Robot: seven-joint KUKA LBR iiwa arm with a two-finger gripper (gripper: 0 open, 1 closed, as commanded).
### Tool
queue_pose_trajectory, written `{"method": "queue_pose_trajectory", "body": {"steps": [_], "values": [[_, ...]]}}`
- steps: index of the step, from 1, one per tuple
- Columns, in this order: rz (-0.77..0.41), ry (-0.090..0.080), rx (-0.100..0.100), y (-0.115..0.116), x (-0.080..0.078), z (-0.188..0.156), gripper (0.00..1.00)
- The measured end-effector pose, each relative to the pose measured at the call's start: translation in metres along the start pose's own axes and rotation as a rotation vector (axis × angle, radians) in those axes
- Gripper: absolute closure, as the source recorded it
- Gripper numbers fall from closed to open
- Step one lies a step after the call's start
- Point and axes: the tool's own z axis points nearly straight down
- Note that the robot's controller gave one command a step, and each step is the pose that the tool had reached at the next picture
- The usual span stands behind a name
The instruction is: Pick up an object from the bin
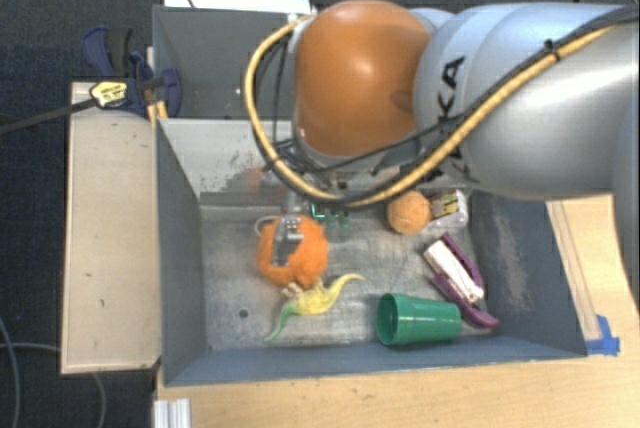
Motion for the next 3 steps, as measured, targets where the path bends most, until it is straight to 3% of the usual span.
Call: {"method": "queue_pose_trajectory", "body": {"steps": [1, 2, 3], "values": [[0.061, -0.004, -0.001, -0.009, 0.008, 0.045, 0.0], [0.079, -0.004, -0.001, -0.032, 0.0, 0.112, 0.0], [-0.012, 0.004, 0.001, -0.074, 0.036, 0.13, 0.0]]}}
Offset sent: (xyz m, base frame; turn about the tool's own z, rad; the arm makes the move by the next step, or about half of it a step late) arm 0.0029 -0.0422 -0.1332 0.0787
